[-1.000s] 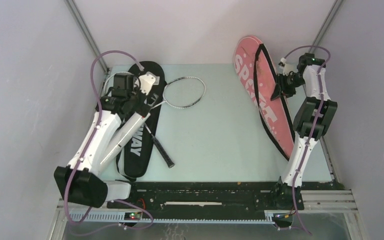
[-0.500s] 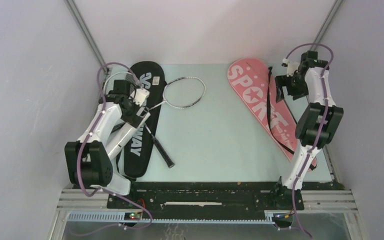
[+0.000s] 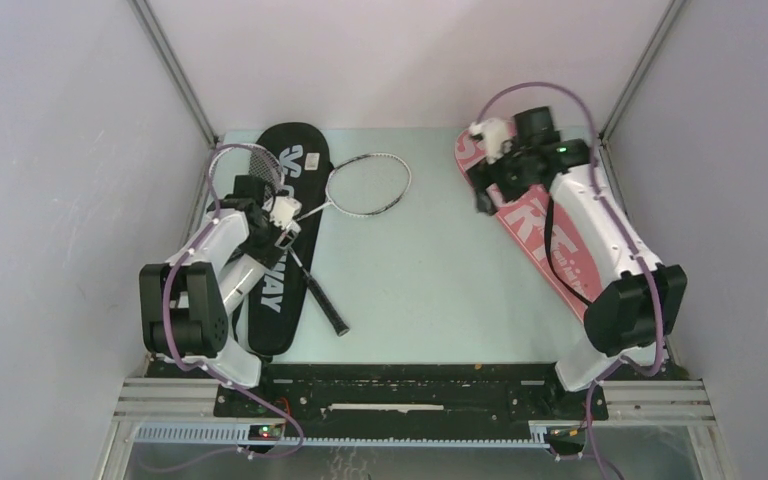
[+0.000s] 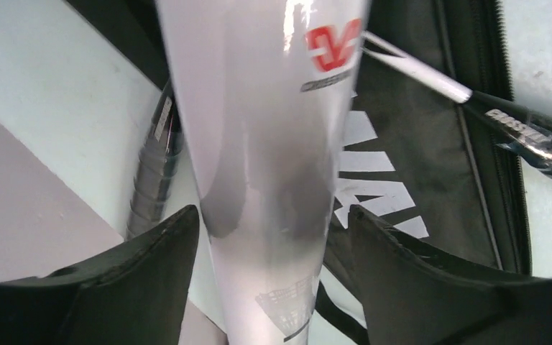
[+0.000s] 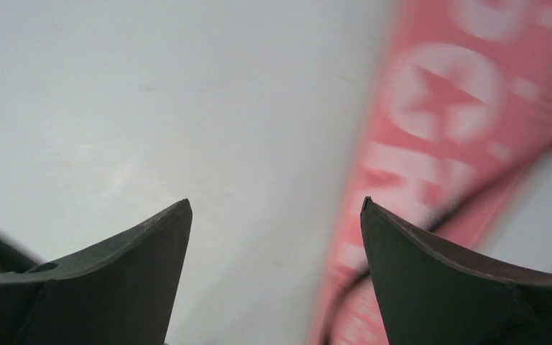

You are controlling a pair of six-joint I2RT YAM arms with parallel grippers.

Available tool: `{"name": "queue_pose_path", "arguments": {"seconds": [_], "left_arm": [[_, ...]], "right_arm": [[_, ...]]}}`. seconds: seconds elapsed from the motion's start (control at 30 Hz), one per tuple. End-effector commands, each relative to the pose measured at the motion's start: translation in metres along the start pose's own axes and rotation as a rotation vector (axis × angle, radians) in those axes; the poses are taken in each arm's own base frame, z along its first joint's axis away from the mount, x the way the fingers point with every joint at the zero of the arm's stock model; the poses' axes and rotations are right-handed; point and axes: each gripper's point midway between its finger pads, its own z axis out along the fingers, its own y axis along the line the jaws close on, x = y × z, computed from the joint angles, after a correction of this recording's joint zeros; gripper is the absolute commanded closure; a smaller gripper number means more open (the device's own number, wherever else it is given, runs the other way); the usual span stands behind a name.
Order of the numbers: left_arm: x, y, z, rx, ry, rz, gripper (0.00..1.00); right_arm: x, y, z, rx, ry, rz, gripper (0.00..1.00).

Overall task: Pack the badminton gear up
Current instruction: Adjust the shuttle tube at the center of the board, then pick up the racket from the center of the board.

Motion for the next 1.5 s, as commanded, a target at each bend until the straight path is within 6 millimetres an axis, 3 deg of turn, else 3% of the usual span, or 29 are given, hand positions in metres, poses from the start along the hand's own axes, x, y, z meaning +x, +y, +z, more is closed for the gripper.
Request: {"name": "queue_pose_path", "arguments": {"seconds": [0.0,0.17,0.3,0.33,0.53,0.7,0.87,1.03,1.17,1.33,1.43,1.47], "left_arm": [[0.006,0.019,0.005,-0.049,-0.03,-0.108,0.29],[0.006,0.036,-0.003,-0.025,-0.105,-0.28,0.56],[0.012,0.046,-0.013,-0.027,-0.15,-0.394,0.64],[0.014,0.05,-0.017,-0.026,-0.171,-0.433,0.66],[0.026,0.083,-0.037,-0.089,-0.227,-0.568,0.71],[0.03,0.112,-0.047,-0.143,-0.247,-0.619,0.72],[0.026,0.125,-0.06,-0.187,-0.275,-0.632,0.72],[0.023,0.129,-0.07,-0.217,-0.306,-0.646,0.71],[0.026,0.131,-0.072,-0.233,-0.297,-0.645,0.69],[0.028,0.136,-0.081,-0.26,-0.302,-0.641,0.69],[0.028,0.136,-0.086,-0.267,-0.311,-0.642,0.69],[0.029,0.137,-0.088,-0.27,-0.313,-0.644,0.69]], "right_arm": [[-0.035,0.108,0.03,-0.375,-0.133,0.011,0.06],[-0.066,0.19,0.065,-0.583,-0.17,0.025,0.08],[-0.077,0.248,0.102,-0.645,-0.124,0.024,0.08],[-0.079,0.271,0.111,-0.654,-0.112,0.005,0.07],[-0.088,0.347,0.147,-0.658,-0.079,-0.064,0.06],[-0.078,0.388,0.18,-0.628,-0.014,-0.113,0.07],[-0.062,0.399,0.211,-0.513,0.02,-0.154,0.08],[-0.048,0.407,0.225,-0.435,0.033,-0.212,0.12],[-0.037,0.405,0.237,-0.359,0.048,-0.265,0.22],[-0.041,0.37,0.23,-0.294,0.039,-0.252,0.56],[-0.054,0.34,0.204,-0.273,-0.014,-0.222,0.92],[-0.058,0.33,0.195,-0.266,-0.038,-0.217,1.0]]}}
